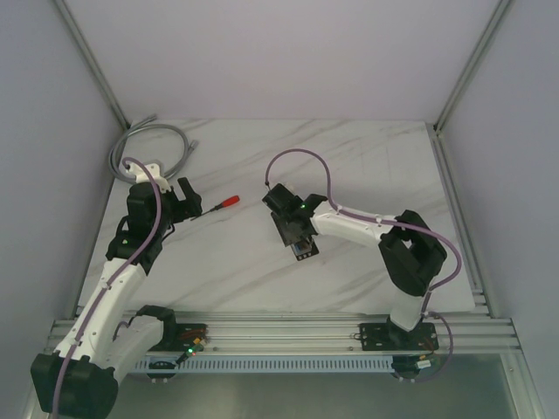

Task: Snap on the fuse box
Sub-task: Close the fuse box cover on the fuse box base.

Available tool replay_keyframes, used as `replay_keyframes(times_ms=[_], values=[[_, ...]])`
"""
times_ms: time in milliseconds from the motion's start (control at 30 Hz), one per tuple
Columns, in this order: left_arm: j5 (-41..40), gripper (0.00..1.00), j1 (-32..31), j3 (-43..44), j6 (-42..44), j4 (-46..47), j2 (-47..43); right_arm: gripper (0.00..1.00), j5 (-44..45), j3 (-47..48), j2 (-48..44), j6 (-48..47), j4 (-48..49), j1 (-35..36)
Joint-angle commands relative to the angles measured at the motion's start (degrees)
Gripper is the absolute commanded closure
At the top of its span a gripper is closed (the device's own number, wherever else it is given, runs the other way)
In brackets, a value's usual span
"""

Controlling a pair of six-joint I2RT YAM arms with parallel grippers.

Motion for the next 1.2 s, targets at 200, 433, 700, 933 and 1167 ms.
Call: replay_keyframes(times_ms=[200,433,700,933,1167], values=[[0.91,0.00,0.53,-0.60,-0.72,0.76,-0.79,0.48,-2.97,0.21,-6.00,2.11,-7.32,-0.82],[1.10,0.00,0.53,-0.70,-0.85,0.81,-1.26,0.49,-5.96,-1.03,-4.84,1.65,-5.47,-2.21],[1.24,0.00,0.62,-0.74,-0.87,0.77,-1.42,0.51,-9.34,-2.22,-1.05,1.87,-4.83,-3.41],[1.25,0.00,0.71,-0.80,-0.89,0.79,-1.33,0.59,-9.29,-2.65,1.96,1.61,-7.68,-3.16],[1.42,0.00,0.80,-0.80,-1.02,0.84,-1.33,0.61,-8.40,-2.91,5.09,1.86,-10.19,-1.33]])
